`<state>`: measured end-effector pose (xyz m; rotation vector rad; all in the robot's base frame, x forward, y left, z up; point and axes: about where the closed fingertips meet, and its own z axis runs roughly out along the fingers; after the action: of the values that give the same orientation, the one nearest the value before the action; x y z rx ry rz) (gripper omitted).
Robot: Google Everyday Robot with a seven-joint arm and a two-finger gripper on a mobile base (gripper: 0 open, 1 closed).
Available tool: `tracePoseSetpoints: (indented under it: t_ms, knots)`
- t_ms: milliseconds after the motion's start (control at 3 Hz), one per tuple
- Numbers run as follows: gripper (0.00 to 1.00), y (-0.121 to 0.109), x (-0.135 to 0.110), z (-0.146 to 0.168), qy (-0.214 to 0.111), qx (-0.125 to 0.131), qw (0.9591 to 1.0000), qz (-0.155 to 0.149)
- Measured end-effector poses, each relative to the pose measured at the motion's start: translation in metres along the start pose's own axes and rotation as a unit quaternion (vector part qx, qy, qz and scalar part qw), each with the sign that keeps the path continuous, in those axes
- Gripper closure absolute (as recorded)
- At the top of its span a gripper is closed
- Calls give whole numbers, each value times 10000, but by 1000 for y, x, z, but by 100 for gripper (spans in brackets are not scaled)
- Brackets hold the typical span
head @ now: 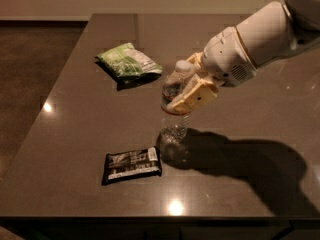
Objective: Move water bottle near rxbar chocolate
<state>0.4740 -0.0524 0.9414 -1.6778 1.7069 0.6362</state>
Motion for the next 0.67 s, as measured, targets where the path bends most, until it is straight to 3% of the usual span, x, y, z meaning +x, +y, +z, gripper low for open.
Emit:
tracePoseSetpoints:
  t_ms: [667]
  knots:
    - [6,1,2,3,63,22,10000,-28]
